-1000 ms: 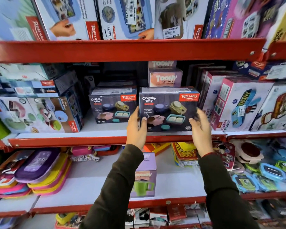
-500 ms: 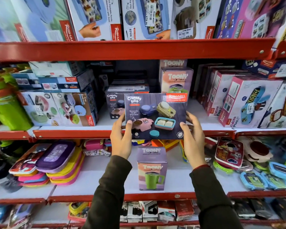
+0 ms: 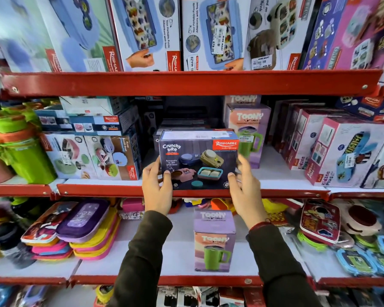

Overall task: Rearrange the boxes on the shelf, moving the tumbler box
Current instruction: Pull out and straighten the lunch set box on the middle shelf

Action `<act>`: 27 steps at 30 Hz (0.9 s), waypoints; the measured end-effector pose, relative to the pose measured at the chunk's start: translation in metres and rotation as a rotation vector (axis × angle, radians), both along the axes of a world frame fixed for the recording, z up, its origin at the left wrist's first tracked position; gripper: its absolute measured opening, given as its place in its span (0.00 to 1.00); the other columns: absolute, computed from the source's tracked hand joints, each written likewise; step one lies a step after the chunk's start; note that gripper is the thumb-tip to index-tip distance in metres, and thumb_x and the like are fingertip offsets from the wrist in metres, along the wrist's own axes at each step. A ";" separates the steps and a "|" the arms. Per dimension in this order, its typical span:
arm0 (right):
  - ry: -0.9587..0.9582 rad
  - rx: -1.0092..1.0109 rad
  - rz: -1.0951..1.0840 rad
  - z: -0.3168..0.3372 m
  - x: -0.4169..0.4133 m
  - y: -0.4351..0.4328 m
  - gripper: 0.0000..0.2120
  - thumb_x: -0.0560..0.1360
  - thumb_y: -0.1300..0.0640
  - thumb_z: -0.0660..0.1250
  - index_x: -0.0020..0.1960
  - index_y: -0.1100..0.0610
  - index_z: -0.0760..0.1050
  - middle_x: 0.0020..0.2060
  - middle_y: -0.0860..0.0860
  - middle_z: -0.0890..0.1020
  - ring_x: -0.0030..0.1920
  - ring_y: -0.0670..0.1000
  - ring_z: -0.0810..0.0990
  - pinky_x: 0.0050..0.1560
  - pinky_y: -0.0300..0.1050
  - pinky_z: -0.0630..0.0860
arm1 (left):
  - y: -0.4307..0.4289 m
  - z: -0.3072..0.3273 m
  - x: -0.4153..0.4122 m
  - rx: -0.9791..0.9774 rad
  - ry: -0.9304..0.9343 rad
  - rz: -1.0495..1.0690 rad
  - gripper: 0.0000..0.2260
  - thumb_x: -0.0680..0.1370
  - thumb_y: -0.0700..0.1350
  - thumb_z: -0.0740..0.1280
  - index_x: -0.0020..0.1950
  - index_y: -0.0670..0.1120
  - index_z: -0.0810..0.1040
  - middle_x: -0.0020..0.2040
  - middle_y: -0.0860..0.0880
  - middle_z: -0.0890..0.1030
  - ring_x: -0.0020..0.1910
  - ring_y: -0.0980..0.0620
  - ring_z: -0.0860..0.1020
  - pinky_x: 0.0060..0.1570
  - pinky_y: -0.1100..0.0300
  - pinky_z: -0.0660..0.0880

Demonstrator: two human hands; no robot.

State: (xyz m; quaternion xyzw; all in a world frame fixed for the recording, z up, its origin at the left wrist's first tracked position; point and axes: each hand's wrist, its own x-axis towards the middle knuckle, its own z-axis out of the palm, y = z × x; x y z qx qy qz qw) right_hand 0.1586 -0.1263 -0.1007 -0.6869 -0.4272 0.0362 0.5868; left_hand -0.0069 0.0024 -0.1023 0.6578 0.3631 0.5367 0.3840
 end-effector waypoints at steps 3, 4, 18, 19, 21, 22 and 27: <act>0.009 -0.053 0.043 -0.002 -0.005 0.026 0.28 0.82 0.63 0.60 0.80 0.50 0.58 0.71 0.47 0.73 0.70 0.49 0.74 0.73 0.49 0.73 | 0.018 0.000 -0.004 -0.026 0.037 0.009 0.21 0.82 0.39 0.61 0.75 0.47 0.68 0.70 0.45 0.71 0.71 0.50 0.69 0.68 0.60 0.68; 0.017 -0.063 0.051 -0.005 -0.007 0.034 0.29 0.82 0.64 0.60 0.80 0.51 0.58 0.73 0.49 0.73 0.71 0.50 0.74 0.74 0.51 0.72 | 0.024 -0.001 -0.005 -0.039 0.059 0.014 0.22 0.82 0.39 0.61 0.76 0.46 0.67 0.71 0.44 0.71 0.71 0.50 0.69 0.69 0.59 0.65; 0.084 -0.135 0.119 -0.029 -0.010 0.065 0.34 0.80 0.65 0.62 0.80 0.48 0.54 0.77 0.51 0.69 0.73 0.47 0.70 0.69 0.38 0.66 | 0.055 -0.025 -0.004 -0.113 0.128 -0.018 0.25 0.80 0.38 0.65 0.77 0.46 0.64 0.70 0.45 0.72 0.67 0.52 0.70 0.72 0.55 0.65; 0.081 -0.139 0.128 -0.029 -0.009 0.064 0.34 0.80 0.65 0.62 0.81 0.47 0.53 0.77 0.51 0.69 0.73 0.47 0.70 0.70 0.39 0.66 | 0.055 -0.026 -0.004 -0.111 0.118 -0.023 0.26 0.80 0.39 0.65 0.77 0.46 0.63 0.71 0.45 0.72 0.68 0.52 0.69 0.73 0.54 0.65; 0.073 -0.142 0.134 -0.031 -0.008 0.063 0.35 0.80 0.64 0.61 0.81 0.46 0.51 0.79 0.51 0.67 0.77 0.51 0.68 0.74 0.43 0.66 | 0.054 -0.027 -0.004 -0.124 0.098 -0.020 0.29 0.80 0.39 0.65 0.79 0.45 0.59 0.74 0.45 0.69 0.71 0.52 0.68 0.75 0.54 0.63; 0.066 -0.133 0.121 -0.033 -0.007 0.061 0.35 0.80 0.64 0.62 0.82 0.47 0.51 0.79 0.51 0.66 0.78 0.52 0.67 0.76 0.45 0.65 | 0.052 -0.027 -0.004 -0.120 0.093 0.000 0.30 0.80 0.39 0.66 0.80 0.45 0.57 0.76 0.44 0.67 0.74 0.50 0.67 0.76 0.53 0.61; -0.017 0.060 -0.038 -0.044 -0.011 0.033 0.29 0.79 0.69 0.62 0.77 0.53 0.63 0.73 0.50 0.73 0.71 0.48 0.72 0.72 0.36 0.67 | 0.029 -0.037 -0.011 -0.036 -0.014 0.176 0.26 0.80 0.39 0.65 0.77 0.48 0.62 0.71 0.49 0.70 0.70 0.49 0.69 0.71 0.51 0.68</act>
